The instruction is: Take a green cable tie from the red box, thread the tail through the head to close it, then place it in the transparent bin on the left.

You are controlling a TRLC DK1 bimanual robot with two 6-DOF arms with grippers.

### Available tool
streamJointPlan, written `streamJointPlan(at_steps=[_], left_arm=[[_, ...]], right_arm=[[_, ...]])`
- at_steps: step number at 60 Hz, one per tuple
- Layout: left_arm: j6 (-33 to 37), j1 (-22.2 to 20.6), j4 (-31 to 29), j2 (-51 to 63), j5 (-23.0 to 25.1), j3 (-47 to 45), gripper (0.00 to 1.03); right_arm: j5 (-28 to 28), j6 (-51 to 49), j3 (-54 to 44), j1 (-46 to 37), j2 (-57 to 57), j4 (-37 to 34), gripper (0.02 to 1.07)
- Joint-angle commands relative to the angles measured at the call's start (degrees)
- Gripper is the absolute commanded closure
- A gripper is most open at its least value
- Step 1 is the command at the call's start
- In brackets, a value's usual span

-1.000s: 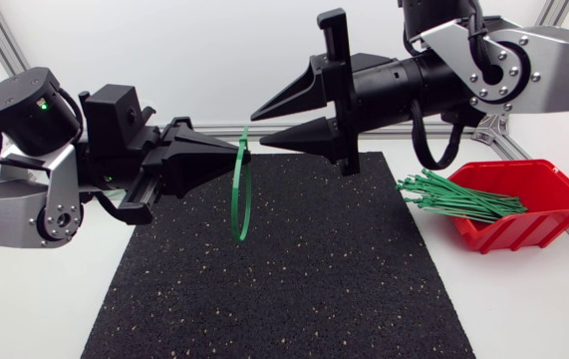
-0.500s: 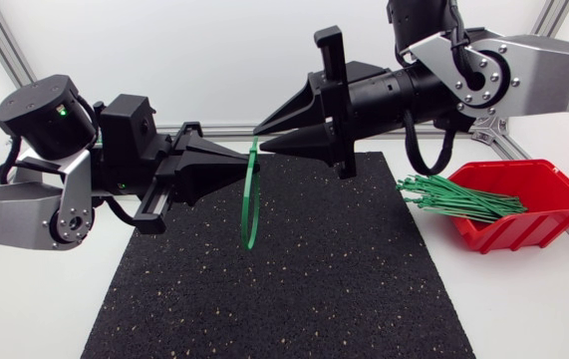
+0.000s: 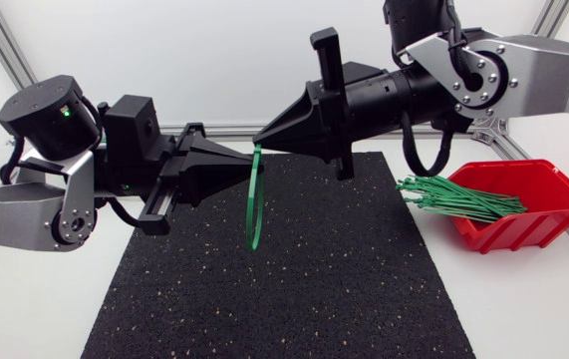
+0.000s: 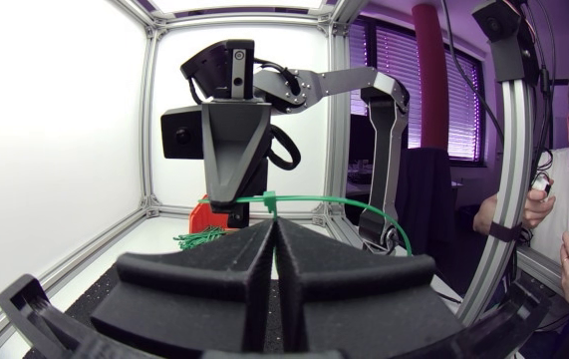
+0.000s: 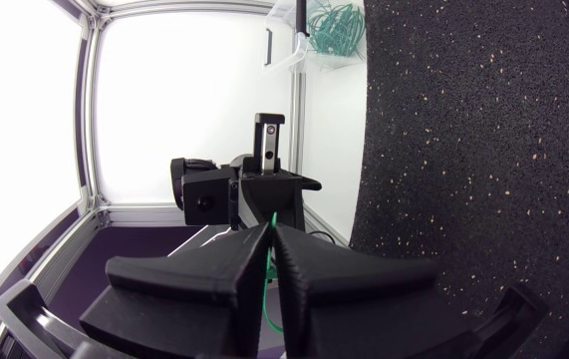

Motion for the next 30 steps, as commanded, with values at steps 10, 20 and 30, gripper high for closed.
streamJointPlan(at_steps=[10, 20, 30], left_arm=[[0.92, -0.79, 0.01, -1.02, -0.25, -1.37, 1.0], [0.92, -2.29, -1.14, -3.04, -0.16, -2.51, 1.0], [0.92, -3.96, -2.54, -4.1, -0.16, -3.13, 1.0]], right_arm=[[1.07, -1.22, -0.63, -0.31, -1.47, -0.21, 1.01], [3.61, -1.31, -0.45, -1.63, -0.67, 0.67, 1.01], [10.65, -1.31, -1.94, -2.07, -1.55, 2.61, 1.01]])
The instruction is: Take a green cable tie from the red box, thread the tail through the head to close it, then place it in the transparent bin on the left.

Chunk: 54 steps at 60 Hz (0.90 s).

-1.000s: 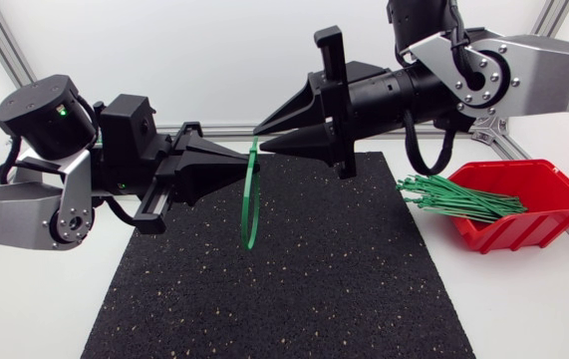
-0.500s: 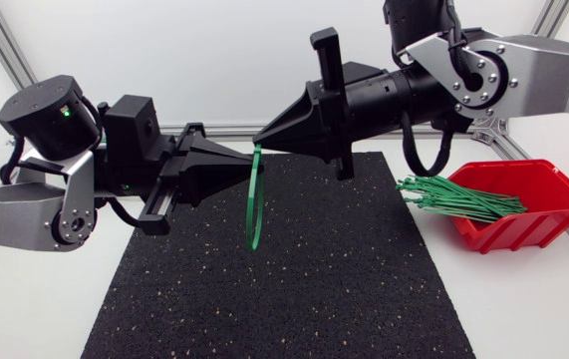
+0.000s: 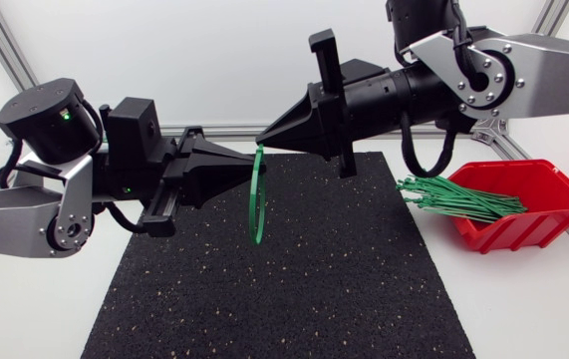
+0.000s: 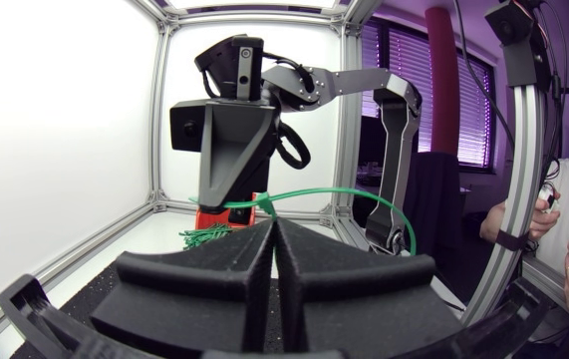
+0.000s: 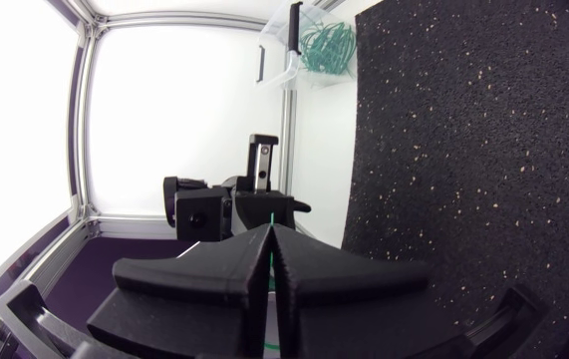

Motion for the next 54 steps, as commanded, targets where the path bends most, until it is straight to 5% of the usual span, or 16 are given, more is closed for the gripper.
streamJointPlan(at_steps=[1, 26, 36, 45, 54], left_arm=[[0.94, -2.45, 0.01, -2.15, 3.12, -1.93, 1.0], [0.94, -3.42, -2.18, -3.38, 3.03, -1.93, 1.0], [0.94, -2.89, -3.94, -3.21, 3.03, -0.52, 1.0], [0.85, -1.48, -8.42, -1.89, 2.15, 2.03, 1.0], [0.94, 0.36, -15.72, 0.66, -0.31, 6.33, 1.0]], right_arm=[[5.32, -0.59, -1.51, -1.5, -0.72, 2.54, 1.01], [11.2, -1.2, -2.91, -0.71, -1.6, 4.39, 1.01], [8.65, -1.47, -2.91, 0.87, -1.78, 3.24, 1.0], [5.67, -1.38, -1.59, 0.52, -3.27, 1.31, 0.41], [14.54, -7.0, 0.43, -1.41, -3.45, -2.82, 0.18]])
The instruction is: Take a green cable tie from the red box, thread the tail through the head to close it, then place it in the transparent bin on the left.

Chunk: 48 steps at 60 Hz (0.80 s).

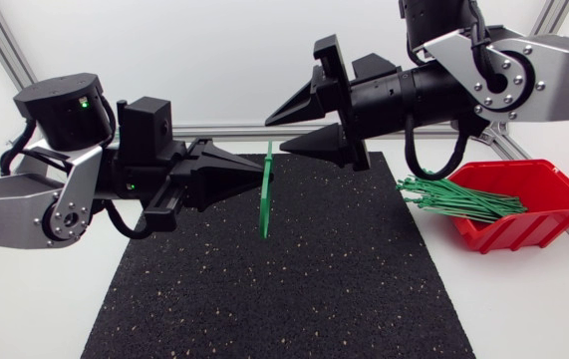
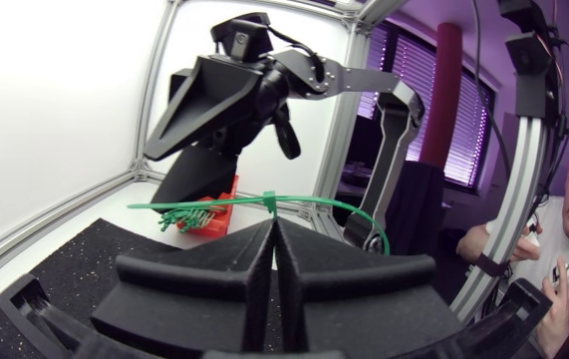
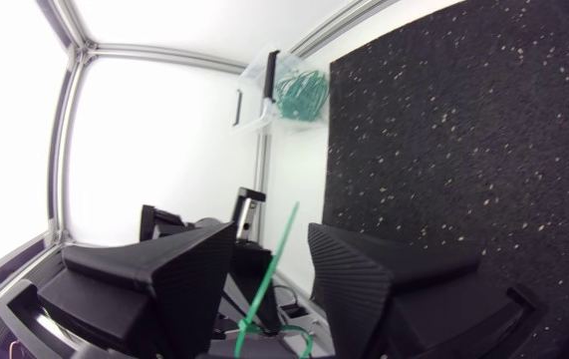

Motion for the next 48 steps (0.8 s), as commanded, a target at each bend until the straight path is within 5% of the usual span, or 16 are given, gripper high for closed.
streamJointPlan(at_steps=[1, 13, 26, 48], left_arm=[[1.0, 1.06, -3.03, 1.82, -0.88, 3.65, 1.0], [16.39, -0.96, -28.08, 4.98, -14.94, 10.94, 1.0], [18.32, -1.14, -30.8, 3.75, -25.93, 11.21, 1.0], [22.8, 5.19, -36.34, -1.26, -45.17, 15.43, 1.0]], right_arm=[[4.61, -5.63, 2.31, -1.06, -0.74, -3.68, 0.17], [21.75, -17.06, 2.4, -1.06, 0.41, -5.35, 0.17], [39.67, -27.7, -0.15, -0.27, -0.03, -3.24, 0.12], [55.14, -39.65, -2.96, -1.77, -2.93, -3.24, 0.08]])
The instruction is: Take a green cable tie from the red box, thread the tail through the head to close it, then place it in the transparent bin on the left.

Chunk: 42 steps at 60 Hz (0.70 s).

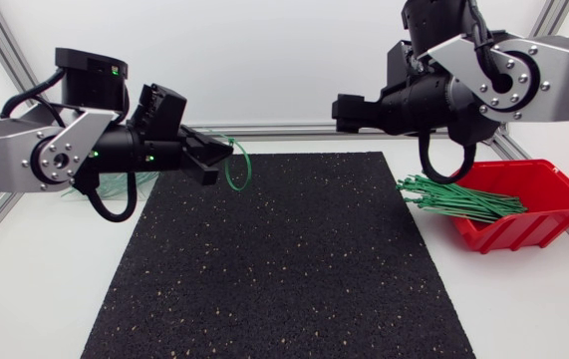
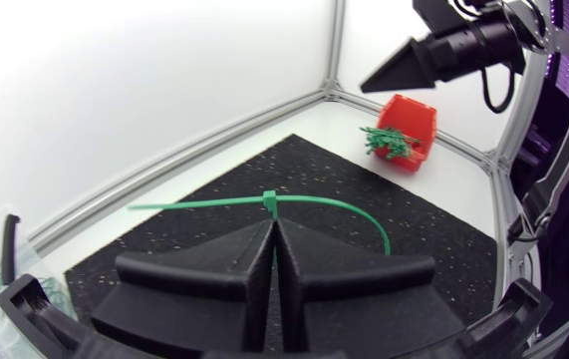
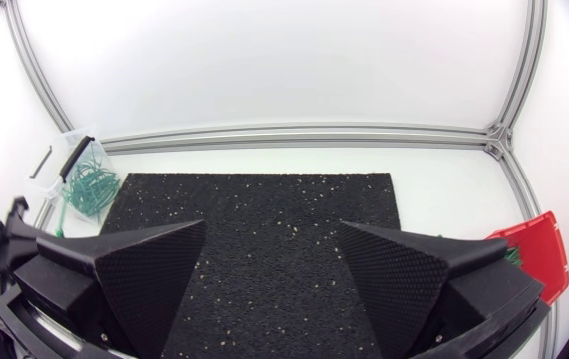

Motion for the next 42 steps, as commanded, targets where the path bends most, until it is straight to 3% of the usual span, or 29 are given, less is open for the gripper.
streamJointPlan(at_steps=[1, 8, 23, 42], left_arm=[[2.37, 2.62, -0.89, -2.81, -2.67, 3.27, 1.0], [2.45, 7.19, -2.56, -3.87, -7.24, 6.26, 1.0], [2.54, 18.44, -8.27, -0.96, -11.54, 18.74, 1.0], [2.19, 31.0, -10.47, 13.36, -13.65, 34.65, 1.0]], right_arm=[[1.68, -3.19, -2.18, -0.89, -2.45, 0.78, 0.08], [2.03, -4.51, -2.97, -2.65, -4.47, 0.78, 0.08], [5.29, -7.32, -6.4, -4.58, -8.61, 2.71, 0.08], [7.39, -11.19, -9.47, -7.31, -16.08, 5.35, 0.08]])
